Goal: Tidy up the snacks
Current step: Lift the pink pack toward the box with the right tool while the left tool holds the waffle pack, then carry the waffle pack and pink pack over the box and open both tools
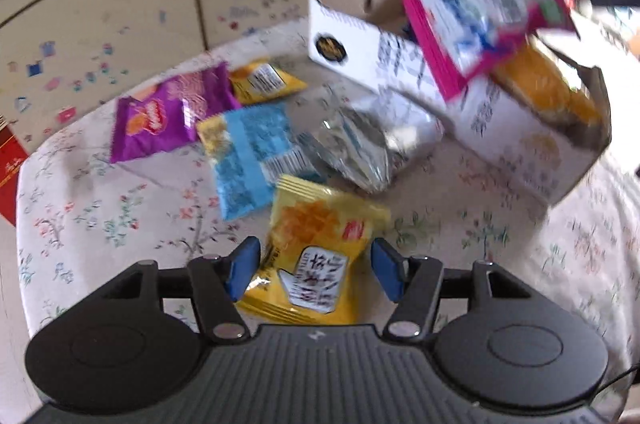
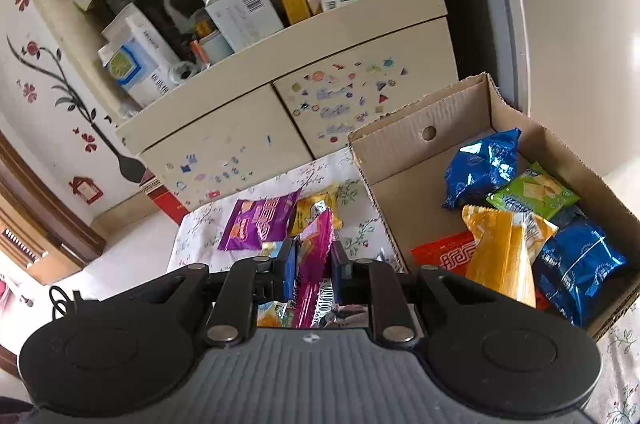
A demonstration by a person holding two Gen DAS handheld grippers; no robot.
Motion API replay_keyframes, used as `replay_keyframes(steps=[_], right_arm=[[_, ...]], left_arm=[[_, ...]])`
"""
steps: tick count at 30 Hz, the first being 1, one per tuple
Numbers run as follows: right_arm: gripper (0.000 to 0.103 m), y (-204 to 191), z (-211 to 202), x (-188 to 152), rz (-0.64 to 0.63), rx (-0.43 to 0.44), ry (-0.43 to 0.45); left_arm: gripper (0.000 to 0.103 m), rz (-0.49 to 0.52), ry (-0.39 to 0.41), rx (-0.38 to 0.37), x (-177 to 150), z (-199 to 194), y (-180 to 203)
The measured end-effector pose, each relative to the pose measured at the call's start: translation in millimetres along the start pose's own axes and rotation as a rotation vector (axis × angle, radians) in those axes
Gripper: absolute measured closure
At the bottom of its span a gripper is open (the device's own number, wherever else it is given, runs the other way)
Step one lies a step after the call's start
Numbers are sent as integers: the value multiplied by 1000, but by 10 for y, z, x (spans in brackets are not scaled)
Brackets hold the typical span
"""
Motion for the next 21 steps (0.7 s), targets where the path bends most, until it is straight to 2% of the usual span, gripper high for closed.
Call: replay_keyframes(steps=[2,7,13,17,21], right_arm=[[81,25,7,25,9,0,3],[81,83,28,96,21,1,6],[81,160,-13,211,35,10,31],[81,186,-58,286,33,13,54],[81,229,-146,389,31,12,93]], left_arm=[[44,23,7,0,-8,5,51],[54,25,0,-8,-7,-23,79],[55,-75,11,-5,185,-141,-75],[55,-64,60,11,408,-287,-127],[55,-121,141,-5,706,-419,-187]])
Point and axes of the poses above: each gripper's, at about its wrist camera, not at the fingertips, and z roughly the way its jaws point, y to its right, x to its top, the point moved 8 cm from there along z, roughly the way its jaws point, and after that the axes turned 5 degrees about x, right-handed, at the moved point
